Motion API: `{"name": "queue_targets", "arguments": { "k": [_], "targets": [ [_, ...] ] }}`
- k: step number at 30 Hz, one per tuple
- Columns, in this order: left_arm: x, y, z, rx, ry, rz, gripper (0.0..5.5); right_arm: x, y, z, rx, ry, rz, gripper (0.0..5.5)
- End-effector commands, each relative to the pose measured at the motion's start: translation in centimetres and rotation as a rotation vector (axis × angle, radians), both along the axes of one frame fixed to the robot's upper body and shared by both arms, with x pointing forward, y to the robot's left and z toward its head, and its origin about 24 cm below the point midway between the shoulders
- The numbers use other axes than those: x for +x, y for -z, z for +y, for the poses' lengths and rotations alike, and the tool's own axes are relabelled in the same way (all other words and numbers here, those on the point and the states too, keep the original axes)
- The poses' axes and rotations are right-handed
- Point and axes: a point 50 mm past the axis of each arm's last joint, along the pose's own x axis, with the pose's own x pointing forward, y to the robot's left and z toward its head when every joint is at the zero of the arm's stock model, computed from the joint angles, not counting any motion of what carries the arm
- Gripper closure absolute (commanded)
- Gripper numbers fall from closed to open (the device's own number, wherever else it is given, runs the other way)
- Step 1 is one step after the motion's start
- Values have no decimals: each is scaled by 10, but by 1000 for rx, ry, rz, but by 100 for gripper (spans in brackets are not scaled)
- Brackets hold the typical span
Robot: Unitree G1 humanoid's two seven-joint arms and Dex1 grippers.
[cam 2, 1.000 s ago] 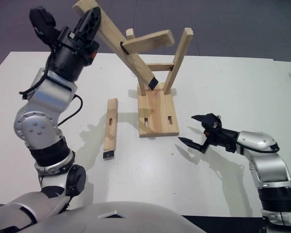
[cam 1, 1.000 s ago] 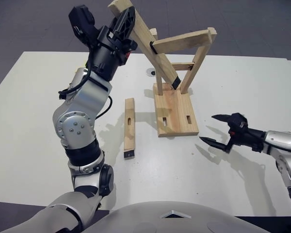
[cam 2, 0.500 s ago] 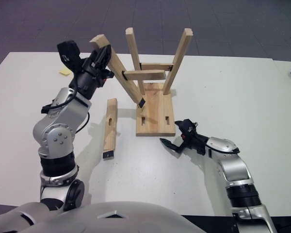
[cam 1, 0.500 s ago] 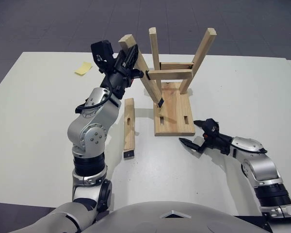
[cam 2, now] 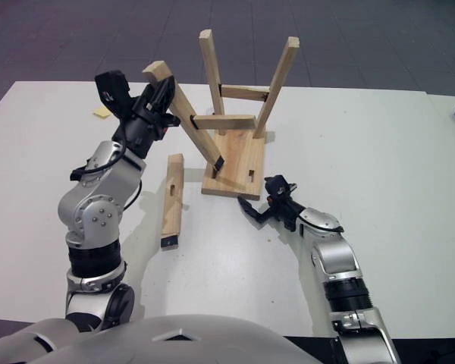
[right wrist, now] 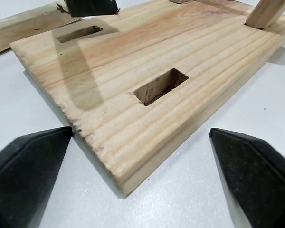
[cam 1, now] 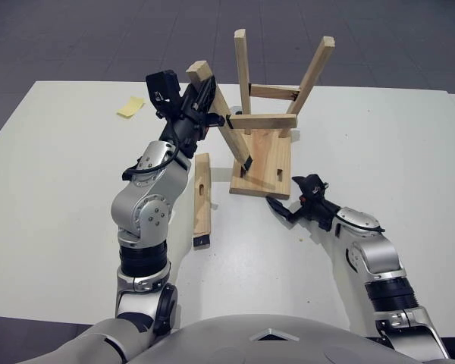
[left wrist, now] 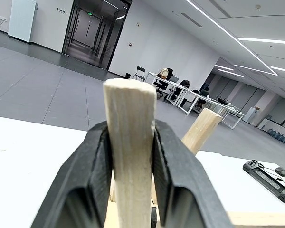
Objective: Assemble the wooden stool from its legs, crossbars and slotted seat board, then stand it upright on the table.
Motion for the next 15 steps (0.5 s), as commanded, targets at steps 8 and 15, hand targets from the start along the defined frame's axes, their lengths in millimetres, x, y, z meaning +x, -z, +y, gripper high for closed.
{"name": "queue_targets", "arguments": {
  "k": [8, 15],
  "targets": [
    [0, 15, -2, 35, -57, 40, 447, 3, 5, 3, -17, 64, 0, 10],
    [-3, 20, -3, -3, -71, 80, 447, 4, 7, 3, -19, 96, -4, 10]
  ]
}}
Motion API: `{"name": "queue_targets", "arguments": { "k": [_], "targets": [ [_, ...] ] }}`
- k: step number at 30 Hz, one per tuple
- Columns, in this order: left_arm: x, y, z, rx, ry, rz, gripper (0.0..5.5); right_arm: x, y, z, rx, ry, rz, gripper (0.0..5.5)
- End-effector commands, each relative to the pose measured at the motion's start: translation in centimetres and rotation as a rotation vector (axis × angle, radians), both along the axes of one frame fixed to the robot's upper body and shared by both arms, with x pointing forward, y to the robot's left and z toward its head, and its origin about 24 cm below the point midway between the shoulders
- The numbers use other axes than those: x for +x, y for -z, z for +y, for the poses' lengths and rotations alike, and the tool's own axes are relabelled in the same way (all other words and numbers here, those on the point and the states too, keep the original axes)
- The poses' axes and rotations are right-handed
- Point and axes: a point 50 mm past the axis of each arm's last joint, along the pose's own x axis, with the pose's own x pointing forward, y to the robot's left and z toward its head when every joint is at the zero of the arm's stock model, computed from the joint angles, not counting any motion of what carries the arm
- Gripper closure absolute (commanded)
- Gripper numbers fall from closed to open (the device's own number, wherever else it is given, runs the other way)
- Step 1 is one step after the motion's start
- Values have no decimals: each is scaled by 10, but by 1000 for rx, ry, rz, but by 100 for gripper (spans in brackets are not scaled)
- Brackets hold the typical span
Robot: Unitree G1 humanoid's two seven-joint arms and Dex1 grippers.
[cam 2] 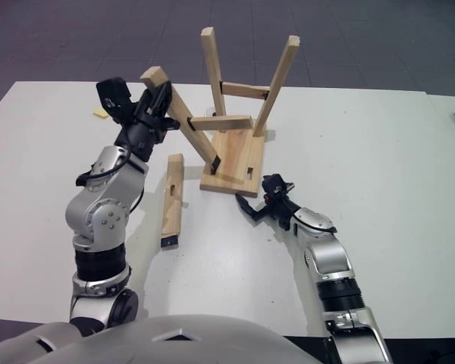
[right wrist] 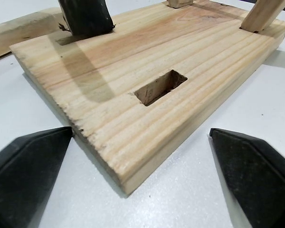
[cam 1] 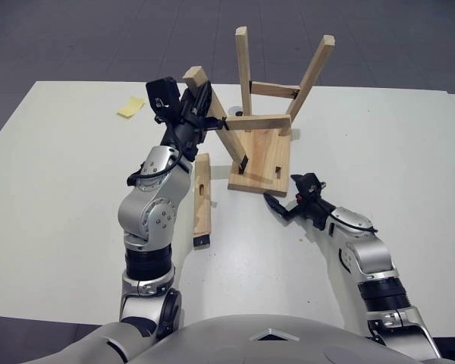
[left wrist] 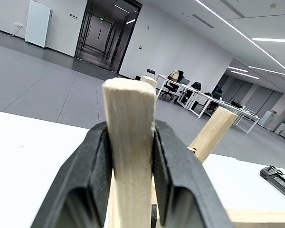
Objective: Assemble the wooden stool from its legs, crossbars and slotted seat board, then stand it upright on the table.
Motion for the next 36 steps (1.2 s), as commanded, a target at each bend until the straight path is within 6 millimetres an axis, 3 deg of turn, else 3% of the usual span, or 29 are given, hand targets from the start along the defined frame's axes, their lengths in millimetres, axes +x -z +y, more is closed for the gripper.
{"name": "queue_targets", "arguments": {
  "k": [1, 12, 20, 27, 36],
  "targets": [
    [-4, 11, 1, -1, -15, 75, 447, 1, 5, -4, -23, 53, 16, 10],
    [-8, -7, 7, -33, -31, 36, 447, -5, 11, -2, -10, 105, 21, 10],
    [-6, 7, 4, -2, -30, 109, 447, -4, 13, 1, -4, 114, 20, 10],
    [3, 26, 1, -94, -60, 229, 447, -2, 13, 4, -1, 113, 18, 10],
    [-2, 39, -5, 215, 4, 273, 447, -5, 5, 4, -1, 132, -27, 10]
  ]
}}
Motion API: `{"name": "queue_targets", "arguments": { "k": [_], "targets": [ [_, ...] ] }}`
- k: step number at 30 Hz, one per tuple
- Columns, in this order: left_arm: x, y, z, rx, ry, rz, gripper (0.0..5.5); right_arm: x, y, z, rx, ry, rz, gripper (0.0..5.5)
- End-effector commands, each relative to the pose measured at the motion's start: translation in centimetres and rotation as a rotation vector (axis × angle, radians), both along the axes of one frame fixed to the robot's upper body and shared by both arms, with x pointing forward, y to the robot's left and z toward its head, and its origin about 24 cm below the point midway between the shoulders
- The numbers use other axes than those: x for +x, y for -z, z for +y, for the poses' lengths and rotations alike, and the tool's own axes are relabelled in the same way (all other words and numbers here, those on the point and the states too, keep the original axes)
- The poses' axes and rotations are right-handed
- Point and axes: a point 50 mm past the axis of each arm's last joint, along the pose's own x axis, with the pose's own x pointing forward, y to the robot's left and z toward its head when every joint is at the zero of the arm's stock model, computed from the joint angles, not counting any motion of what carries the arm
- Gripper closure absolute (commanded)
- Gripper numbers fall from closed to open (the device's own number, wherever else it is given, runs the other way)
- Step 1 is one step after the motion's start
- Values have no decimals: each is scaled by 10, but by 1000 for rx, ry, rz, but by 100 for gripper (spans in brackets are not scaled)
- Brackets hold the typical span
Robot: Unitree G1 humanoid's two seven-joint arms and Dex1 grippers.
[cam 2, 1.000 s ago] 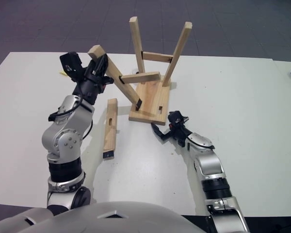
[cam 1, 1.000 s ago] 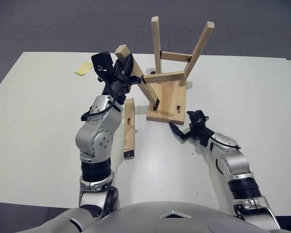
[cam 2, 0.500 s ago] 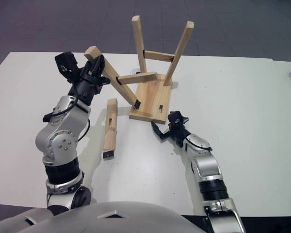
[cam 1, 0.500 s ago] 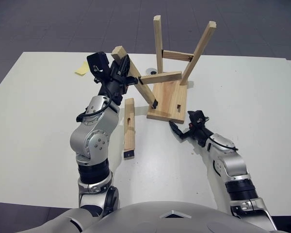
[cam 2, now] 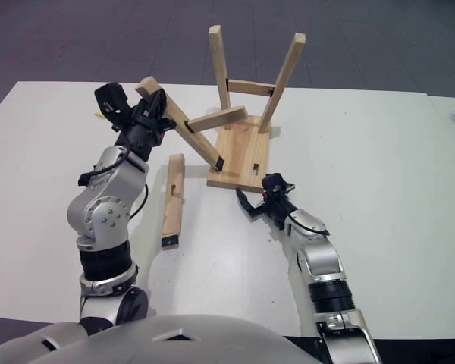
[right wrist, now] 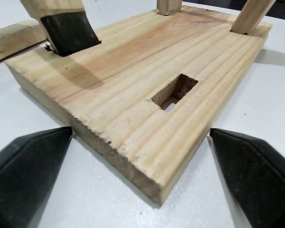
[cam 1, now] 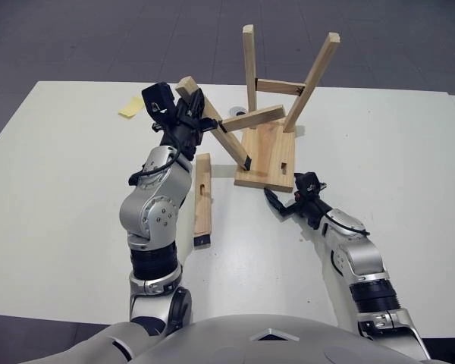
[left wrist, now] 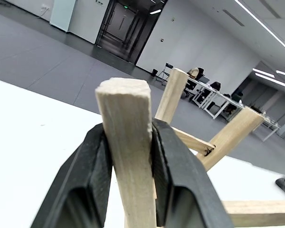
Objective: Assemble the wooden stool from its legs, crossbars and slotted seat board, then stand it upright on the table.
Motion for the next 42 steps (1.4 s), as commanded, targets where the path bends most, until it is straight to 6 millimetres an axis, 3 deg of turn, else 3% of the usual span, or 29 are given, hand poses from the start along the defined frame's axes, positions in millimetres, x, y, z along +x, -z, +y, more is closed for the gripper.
{"name": "queue_targets", "arguments": {
  "k": [1, 4, 10, 19, 26, 38, 42],
  "targets": [
    [-5, 33, -10, 188, 97, 159, 447, -6, -5, -4, -21, 33, -17, 10],
    [-6, 40, -13, 226, 120, 178, 447, -7, -22, -5, -38, 13, -92, 10],
    [-6, 61, -24, 305, 178, 258, 447, 0, -47, 13, -6, -55, -188, 10],
    [-3, 90, -22, 335, 220, 431, 447, 7, -37, 48, -1, -170, -139, 10],
    [-22, 110, -20, 377, 285, 520, 447, 27, -39, 68, -21, -145, -127, 10],
    [-43, 135, -10, 511, 338, 599, 447, 39, -32, 75, -119, -130, -71, 10],
    [-36, 136, -20, 499, 363, 596, 447, 42, -28, 74, -141, -119, -57, 10]
  ]
}}
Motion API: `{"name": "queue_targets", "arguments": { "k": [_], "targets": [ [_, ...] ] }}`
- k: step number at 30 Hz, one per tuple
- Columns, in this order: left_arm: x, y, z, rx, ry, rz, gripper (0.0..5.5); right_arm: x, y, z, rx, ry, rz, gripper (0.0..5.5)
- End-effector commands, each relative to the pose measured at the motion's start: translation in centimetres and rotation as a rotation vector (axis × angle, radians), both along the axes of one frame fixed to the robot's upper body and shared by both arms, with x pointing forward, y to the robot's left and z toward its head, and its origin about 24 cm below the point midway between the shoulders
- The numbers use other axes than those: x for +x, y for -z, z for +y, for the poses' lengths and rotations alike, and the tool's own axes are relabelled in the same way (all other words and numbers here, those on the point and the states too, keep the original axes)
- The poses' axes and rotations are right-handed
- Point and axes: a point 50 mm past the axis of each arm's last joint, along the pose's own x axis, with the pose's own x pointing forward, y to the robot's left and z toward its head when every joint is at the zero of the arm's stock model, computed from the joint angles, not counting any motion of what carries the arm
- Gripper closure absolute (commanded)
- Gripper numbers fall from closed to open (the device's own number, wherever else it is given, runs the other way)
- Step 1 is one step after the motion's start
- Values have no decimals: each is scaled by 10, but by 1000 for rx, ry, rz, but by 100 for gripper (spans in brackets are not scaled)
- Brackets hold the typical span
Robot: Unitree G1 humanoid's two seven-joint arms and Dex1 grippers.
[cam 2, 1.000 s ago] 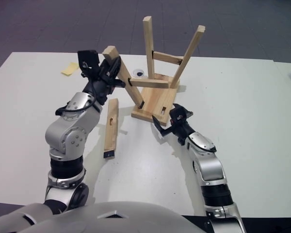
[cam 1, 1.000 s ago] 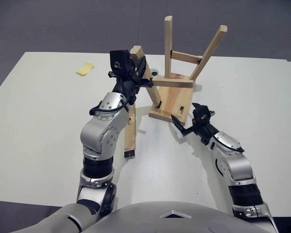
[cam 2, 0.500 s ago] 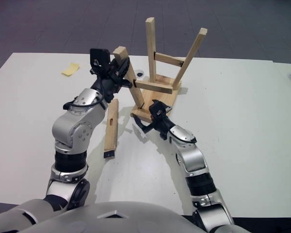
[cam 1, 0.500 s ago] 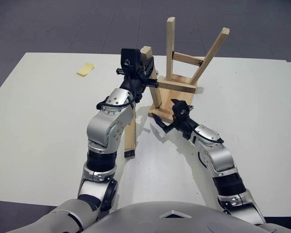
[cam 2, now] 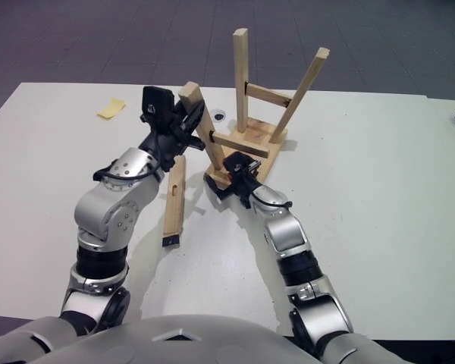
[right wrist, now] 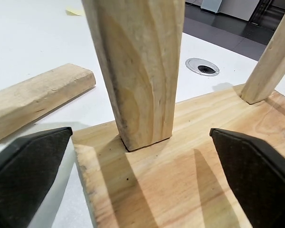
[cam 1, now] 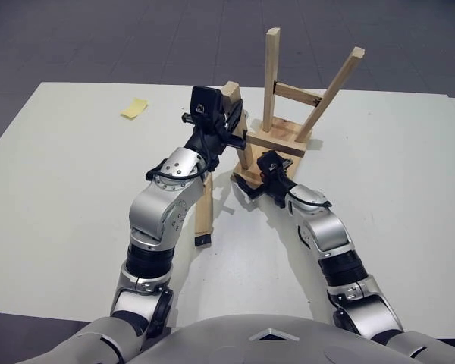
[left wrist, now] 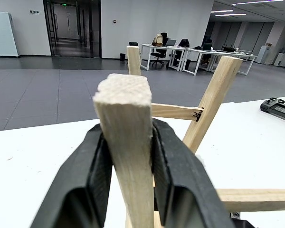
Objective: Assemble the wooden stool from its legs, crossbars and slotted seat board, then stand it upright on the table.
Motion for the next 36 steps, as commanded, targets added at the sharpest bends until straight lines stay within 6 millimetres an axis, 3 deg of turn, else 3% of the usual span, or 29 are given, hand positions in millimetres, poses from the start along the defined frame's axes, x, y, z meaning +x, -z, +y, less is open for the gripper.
{"name": "queue_targets", "arguments": {
  "k": [1, 20, 21, 29, 36],
  "targets": [
    [-27, 132, 10, 285, 10, 647, 447, 7, 2, 4, -55, 5, 13, 10],
    [-14, 108, -5, 147, 93, 597, 447, 21, -18, 19, -36, -62, -186, 10],
    [-14, 107, -5, 149, 94, 595, 411, 23, -19, 19, -35, -58, -193, 10],
    [-13, 99, -6, 133, 137, 582, 278, 27, -21, 18, -31, -56, -208, 10],
    [-9, 69, -10, 0, 239, 415, 169, 29, -20, 16, -34, -59, -212, 10]
  ]
}}
